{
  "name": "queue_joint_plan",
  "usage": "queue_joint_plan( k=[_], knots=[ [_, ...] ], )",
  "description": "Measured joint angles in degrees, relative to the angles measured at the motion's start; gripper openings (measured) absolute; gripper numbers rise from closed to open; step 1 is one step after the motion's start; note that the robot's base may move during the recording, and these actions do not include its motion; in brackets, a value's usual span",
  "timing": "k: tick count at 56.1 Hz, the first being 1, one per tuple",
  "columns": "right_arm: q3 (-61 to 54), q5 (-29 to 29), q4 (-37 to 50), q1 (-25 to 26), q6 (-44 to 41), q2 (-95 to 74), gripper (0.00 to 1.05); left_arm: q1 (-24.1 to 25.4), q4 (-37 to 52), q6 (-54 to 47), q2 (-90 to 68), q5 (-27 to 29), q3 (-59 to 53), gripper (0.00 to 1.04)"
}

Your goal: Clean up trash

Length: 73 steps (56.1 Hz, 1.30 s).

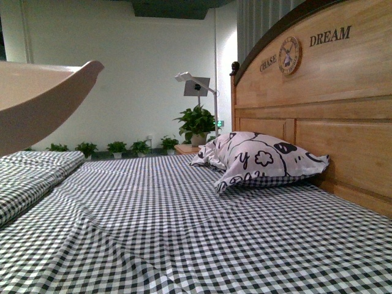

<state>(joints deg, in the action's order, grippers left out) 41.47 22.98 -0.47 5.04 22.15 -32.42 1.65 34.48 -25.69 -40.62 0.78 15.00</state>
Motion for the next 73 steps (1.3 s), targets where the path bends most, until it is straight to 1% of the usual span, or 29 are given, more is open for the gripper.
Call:
queue_joint_plan(
  k=[5,6,10,15,24,30,34,37,39,46,73],
  knots=[
    [-0.44,-6.6,-1.81,-4.5,1.7,3.04,0.2,-1.2,-3.69,0.63,5.42,1.16,-1.18,0.28],
    [-0.46,-6.95,-1.9,-4.74,1.77,3.21,0.2,-1.4,-4.35,0.74,6.21,1.36,-1.33,0.28],
    [-0.92,-11.47,-3.21,-8.31,2.27,5.44,0.2,-2.1,-6.49,1.2,9.05,1.84,-1.99,0.28],
    [-1.42,-14.6,-3.89,-11.8,2.21,6.69,0.2,-2.71,-9.33,1.86,12.48,2.4,-2.75,0.28],
    [-2.43,-16.96,-4.13,-13.94,1.44,6.91,0.2,-3.37,-14.16,4.37,17.99,4.46,-3.28,0.28],
    [-2.73,-18.08,-4.5,-14.32,0.52,6.93,0.2,-5.4,-17.84,6.6,22.73,7.82,-3.91,0.28],
    [-2.78,-20.52,-4.87,-15.34,-0.96,7.06,0.2,-6.78,-18.75,7.61,24.61,8.26,-4.15,0.28],
    [-2.78,-23.54,-5.35,-17.09,-3.28,7.08,0.2,-6.95,-18.75,7.87,24.87,8.24,-4.17,0.28],
    [-2.78,-23.89,-5.35,-17.86,-4.35,7.08,0.2,-6.97,-18.75,8.04,24.87,8.28,-4.17,0.28],
    [-2.78,-24.3,-5.38,-17.97,-5.49,7.08,0.2,-6.97,-18.75,8.28,24.87,8.28,-4.2,0.28],
    [-2.78,-24.33,-5.38,-18.03,-5.57,7.08,0.2,-7.02,-18.75,8.44,24.87,8.28,-4.2,0.28]
  ],
)
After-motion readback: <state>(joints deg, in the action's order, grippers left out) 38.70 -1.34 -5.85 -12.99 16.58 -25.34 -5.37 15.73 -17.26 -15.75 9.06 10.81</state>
